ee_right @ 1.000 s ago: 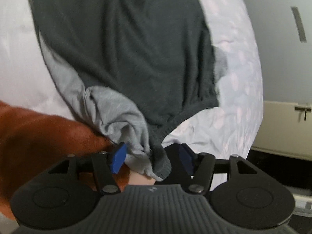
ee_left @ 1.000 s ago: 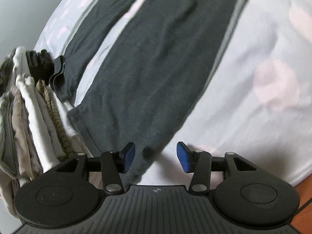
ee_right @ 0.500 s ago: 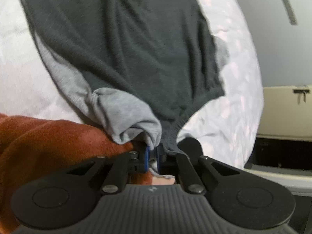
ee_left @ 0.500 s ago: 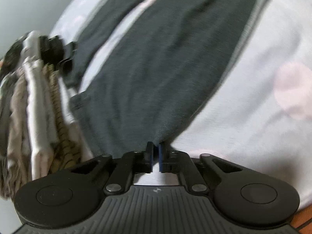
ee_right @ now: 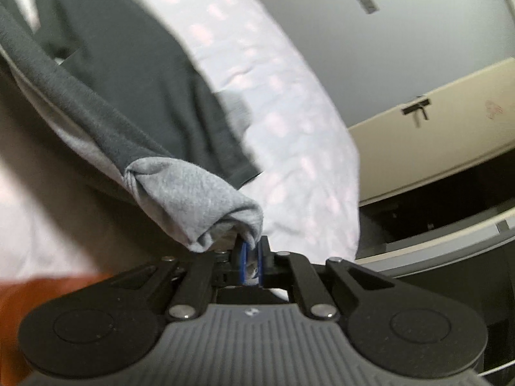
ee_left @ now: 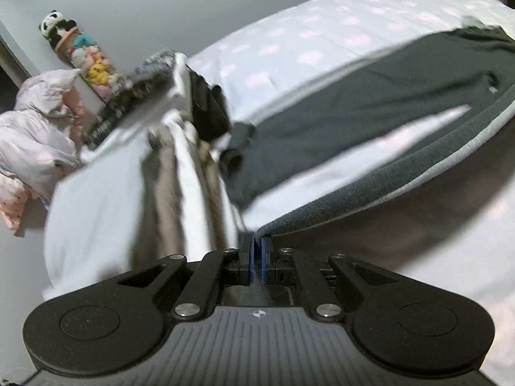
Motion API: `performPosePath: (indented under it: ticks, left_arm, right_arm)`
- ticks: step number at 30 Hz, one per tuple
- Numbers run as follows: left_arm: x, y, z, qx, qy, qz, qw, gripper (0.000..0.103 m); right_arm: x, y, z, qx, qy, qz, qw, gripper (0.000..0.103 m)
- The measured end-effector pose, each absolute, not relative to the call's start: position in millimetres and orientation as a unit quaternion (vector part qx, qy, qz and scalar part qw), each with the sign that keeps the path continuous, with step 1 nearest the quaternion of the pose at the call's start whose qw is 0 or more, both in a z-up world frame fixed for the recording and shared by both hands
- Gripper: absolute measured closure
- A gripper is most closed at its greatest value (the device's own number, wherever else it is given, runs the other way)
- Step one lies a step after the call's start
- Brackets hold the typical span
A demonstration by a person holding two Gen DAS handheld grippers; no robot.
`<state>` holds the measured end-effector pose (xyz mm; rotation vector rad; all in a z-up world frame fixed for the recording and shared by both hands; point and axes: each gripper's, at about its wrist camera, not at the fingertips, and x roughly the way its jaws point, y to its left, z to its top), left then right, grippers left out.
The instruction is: Fold clothes
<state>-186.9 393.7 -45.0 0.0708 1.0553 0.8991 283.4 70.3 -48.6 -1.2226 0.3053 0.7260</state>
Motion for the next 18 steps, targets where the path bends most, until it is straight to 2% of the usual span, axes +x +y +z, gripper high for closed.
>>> performPosePath:
  ticks: [8, 18]
  left_arm:
    - [-137, 462, -28, 0.050, 0.498, 0.445, 0.742, 0.098]
    - [-63, 558, -66, 0.063, 0.546, 0.456, 0.700, 0.098]
  right_arm:
    - [325, 124, -35, -0.526, 0.125, 0.317, 0.779, 0.096]
    - [391, 211, -73, -0.514, 0.153, 0.307, 0.786, 0.096]
